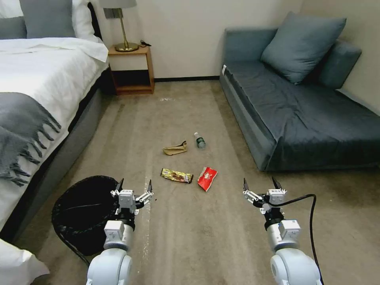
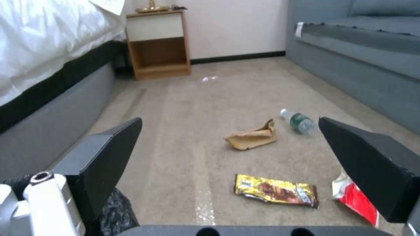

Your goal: Pick up the trash bin, then pick up the garbage on the floor and place it into the trash bin.

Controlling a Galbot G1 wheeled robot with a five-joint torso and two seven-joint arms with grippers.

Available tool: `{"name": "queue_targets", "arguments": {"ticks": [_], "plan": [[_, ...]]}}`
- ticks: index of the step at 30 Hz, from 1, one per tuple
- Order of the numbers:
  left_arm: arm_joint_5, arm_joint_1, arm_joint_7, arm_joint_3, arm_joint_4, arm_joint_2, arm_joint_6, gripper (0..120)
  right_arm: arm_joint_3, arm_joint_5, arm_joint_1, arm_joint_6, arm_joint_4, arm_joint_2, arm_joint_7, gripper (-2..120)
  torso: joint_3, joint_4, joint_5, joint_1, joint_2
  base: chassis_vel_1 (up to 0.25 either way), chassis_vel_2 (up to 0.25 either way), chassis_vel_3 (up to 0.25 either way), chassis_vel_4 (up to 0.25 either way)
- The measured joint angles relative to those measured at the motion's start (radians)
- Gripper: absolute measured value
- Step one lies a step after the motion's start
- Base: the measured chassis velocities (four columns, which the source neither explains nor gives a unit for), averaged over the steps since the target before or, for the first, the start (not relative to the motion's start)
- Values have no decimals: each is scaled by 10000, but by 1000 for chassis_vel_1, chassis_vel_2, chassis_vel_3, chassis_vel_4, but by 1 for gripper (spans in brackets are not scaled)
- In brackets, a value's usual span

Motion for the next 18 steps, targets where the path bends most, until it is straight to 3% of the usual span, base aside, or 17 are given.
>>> {"name": "queue_targets", "arguments": {"ticks": [18], "plan": [[0, 0, 0, 0, 0, 0, 0, 100, 0, 0, 0, 0, 0, 0, 0, 100, 0, 0, 0, 0, 0, 0, 0, 0, 0]]}}
